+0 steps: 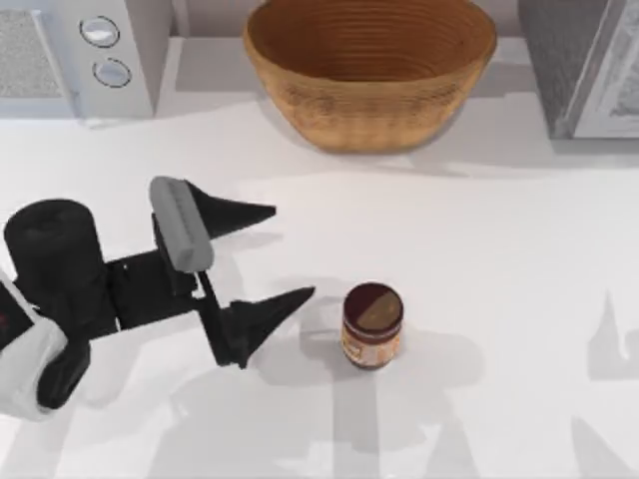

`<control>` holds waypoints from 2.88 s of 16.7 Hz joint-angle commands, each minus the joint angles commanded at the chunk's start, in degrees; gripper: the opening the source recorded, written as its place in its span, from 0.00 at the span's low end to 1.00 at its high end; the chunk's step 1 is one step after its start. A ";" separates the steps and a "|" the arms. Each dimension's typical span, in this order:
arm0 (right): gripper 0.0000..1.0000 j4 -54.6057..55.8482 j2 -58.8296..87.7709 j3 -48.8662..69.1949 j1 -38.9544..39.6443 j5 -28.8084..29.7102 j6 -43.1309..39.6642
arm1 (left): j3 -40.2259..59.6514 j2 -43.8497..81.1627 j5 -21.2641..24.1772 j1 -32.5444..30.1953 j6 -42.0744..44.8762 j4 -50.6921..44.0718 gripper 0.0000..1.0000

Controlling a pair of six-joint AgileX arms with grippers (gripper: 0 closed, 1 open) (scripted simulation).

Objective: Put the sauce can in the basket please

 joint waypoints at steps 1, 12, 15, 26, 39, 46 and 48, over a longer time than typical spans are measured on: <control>1.00 0.00 0.00 0.00 0.00 0.00 0.00 | 0.83 4.37 2.23 -0.93 0.59 2.68 1.00; 1.00 0.00 0.00 0.00 0.00 0.00 0.00 | 3.21 18.01 9.73 -3.87 2.97 11.29 1.00; 1.00 0.00 0.00 0.00 0.00 0.00 0.00 | 4.83 18.58 8.20 -5.78 2.34 11.12 1.00; 1.00 0.00 0.00 0.00 0.00 0.00 0.00 | 13.04 22.28 -1.14 -15.40 -1.10 9.59 1.00; 1.00 0.00 0.00 0.00 0.00 0.00 0.00 | 13.04 22.28 -1.14 -15.40 -1.10 9.59 0.02; 1.00 0.00 0.00 0.00 0.00 0.00 0.00 | 13.04 22.28 -1.14 -15.40 -1.10 9.59 0.00; 1.00 0.00 0.00 0.00 0.00 0.00 0.00 | 12.97 22.17 -1.10 -15.30 -1.05 9.59 0.00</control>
